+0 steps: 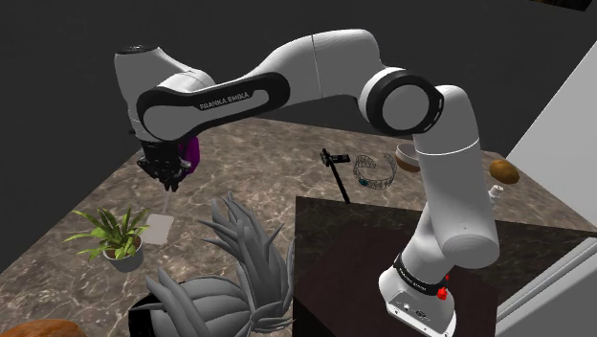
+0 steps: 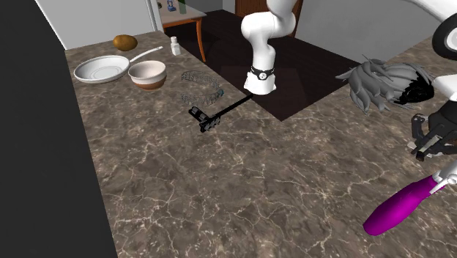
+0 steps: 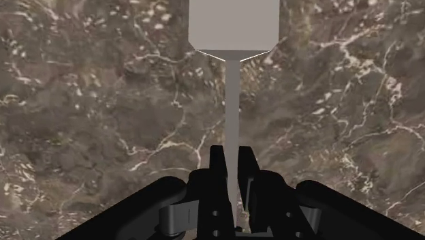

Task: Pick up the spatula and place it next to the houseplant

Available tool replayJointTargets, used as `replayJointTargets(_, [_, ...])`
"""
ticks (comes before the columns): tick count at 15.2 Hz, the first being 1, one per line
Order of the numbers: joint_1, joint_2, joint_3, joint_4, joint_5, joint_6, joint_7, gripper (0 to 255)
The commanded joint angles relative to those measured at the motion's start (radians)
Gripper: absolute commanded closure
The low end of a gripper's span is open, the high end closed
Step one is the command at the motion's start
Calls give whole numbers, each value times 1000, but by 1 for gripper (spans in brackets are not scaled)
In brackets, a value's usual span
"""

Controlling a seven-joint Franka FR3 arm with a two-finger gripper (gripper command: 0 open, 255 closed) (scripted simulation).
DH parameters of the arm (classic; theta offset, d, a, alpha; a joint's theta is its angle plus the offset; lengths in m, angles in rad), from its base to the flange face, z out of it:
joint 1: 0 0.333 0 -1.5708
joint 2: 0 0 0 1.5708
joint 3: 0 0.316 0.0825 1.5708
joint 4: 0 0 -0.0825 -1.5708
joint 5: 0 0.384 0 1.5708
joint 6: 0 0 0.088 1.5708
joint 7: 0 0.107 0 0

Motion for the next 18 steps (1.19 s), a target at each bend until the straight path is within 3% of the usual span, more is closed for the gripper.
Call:
replayJointTargets(1, [-1, 7, -2, -17, -3, 25, 3, 255])
replayJointTargets(10, [0, 54, -12, -75, -21, 127, 19, 255])
replayJointTargets(18, [0, 54, -12, -75, -21, 127, 19, 255])
